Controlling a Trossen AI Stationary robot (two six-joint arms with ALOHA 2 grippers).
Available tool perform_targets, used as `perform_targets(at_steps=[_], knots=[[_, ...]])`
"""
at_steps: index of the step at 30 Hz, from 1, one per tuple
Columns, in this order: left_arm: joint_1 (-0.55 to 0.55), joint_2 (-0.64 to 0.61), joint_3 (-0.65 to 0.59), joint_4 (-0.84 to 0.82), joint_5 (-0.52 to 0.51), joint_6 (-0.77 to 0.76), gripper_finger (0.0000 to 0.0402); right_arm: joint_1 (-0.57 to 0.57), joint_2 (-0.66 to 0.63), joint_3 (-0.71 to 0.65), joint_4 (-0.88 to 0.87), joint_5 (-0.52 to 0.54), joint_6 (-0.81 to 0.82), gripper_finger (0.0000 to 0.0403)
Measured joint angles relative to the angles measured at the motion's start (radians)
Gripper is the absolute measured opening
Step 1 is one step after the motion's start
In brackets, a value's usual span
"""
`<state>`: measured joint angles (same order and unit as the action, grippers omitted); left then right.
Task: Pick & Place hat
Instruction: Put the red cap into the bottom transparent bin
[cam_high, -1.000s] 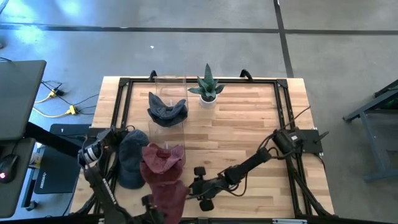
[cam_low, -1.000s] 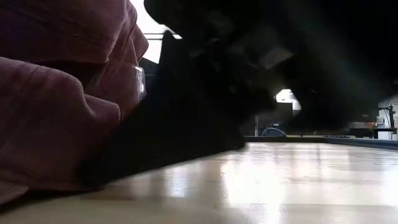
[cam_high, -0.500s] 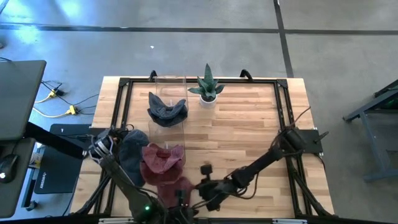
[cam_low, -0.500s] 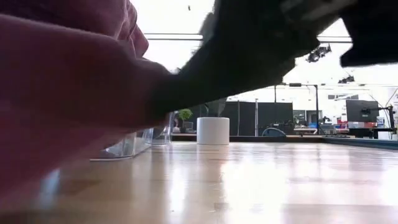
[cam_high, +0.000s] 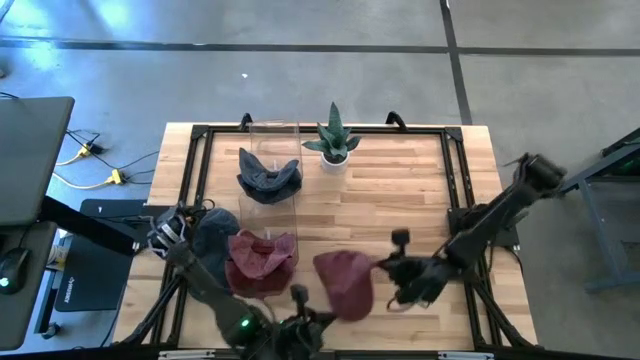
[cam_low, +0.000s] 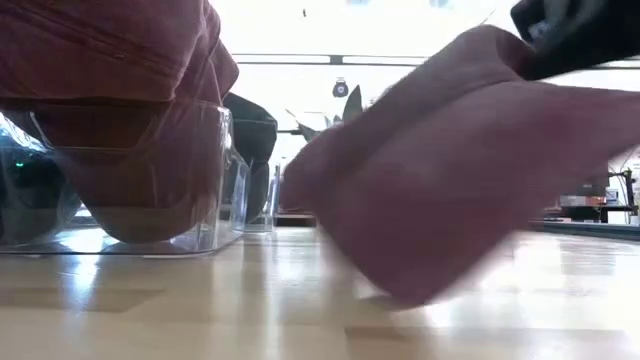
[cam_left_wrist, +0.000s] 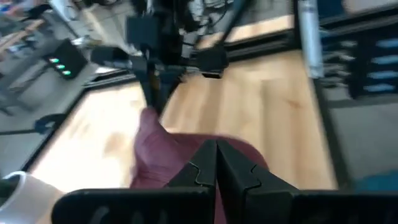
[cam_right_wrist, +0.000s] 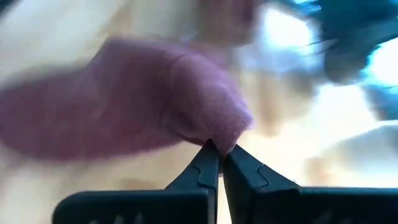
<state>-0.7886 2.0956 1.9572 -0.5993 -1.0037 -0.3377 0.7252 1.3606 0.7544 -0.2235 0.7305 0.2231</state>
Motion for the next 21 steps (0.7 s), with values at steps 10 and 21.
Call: perform_targets(at_steps=[10,21], knots=[[0.049,0.0,0.198,-0.119,-0.264,0.221,0.0,-0.107,-0.246,-0.016,-0.016,0.381,-0.531,0.0005],[0.066,0.01,0.201,-0.217,0.062,0.24,0.0001,0.034,-0.062,-0.018,-0.222,-0.094,-0.017,0.001]])
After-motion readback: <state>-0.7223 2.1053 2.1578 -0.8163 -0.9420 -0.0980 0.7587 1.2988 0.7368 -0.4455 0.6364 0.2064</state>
